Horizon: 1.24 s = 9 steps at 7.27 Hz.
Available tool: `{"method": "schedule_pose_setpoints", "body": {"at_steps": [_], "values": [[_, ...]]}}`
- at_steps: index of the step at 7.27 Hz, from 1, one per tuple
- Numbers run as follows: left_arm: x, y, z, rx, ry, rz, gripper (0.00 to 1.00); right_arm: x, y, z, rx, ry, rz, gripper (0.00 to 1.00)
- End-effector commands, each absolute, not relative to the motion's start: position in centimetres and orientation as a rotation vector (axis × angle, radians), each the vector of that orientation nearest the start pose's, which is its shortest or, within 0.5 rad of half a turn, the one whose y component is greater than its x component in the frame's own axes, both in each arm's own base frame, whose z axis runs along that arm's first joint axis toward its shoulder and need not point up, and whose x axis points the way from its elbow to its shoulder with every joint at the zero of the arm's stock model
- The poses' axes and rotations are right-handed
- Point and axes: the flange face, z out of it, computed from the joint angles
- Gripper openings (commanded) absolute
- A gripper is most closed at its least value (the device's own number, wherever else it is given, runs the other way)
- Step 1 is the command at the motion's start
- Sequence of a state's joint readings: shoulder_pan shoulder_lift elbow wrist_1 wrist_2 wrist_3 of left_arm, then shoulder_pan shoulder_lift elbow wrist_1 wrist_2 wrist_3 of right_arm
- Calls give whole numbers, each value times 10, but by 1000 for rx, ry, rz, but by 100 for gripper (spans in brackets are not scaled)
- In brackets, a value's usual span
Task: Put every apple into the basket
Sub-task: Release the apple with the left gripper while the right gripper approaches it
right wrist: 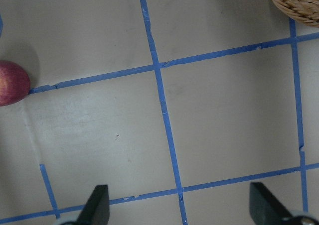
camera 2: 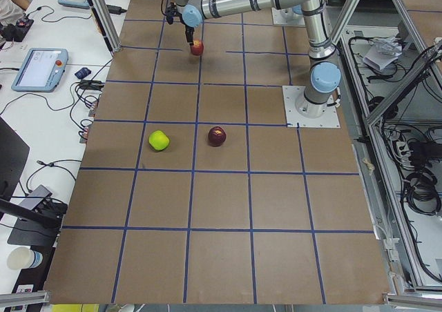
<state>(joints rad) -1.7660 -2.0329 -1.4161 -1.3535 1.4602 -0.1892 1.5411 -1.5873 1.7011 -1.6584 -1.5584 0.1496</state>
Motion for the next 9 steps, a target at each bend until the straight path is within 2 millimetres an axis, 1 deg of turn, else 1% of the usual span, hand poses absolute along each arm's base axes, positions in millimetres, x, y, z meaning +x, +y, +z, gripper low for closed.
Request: {"method": "schedule_pose_setpoints", "body": {"at_steps": [1,2,3,4,5,6,7,8,9], "values": [[-154,-630,373,13,3246,176,100,129,-493,432,407,3095,25,100],[-135,-629,382,4,3248,159,100,149,-502,424,508,3077,-22,100],[-121,-622,394,26,3240,171,100,181,-507,411,499,3072,-52,100],[-73,-625,397,74,3190,164,100,212,-520,387,520,3050,-76,100],[-7,-628,393,101,3204,170,100,247,-527,360,535,3039,-68,100],[46,-623,383,133,3218,185,100,277,-533,340,495,3050,-41,100],[93,-617,381,174,3220,188,100,296,-549,320,524,3055,-4,100],[151,-607,368,202,3241,211,100,313,-565,306,606,3040,21,100],[188,-585,346,163,3273,267,100,329,-577,295,595,3042,25,100]]}}
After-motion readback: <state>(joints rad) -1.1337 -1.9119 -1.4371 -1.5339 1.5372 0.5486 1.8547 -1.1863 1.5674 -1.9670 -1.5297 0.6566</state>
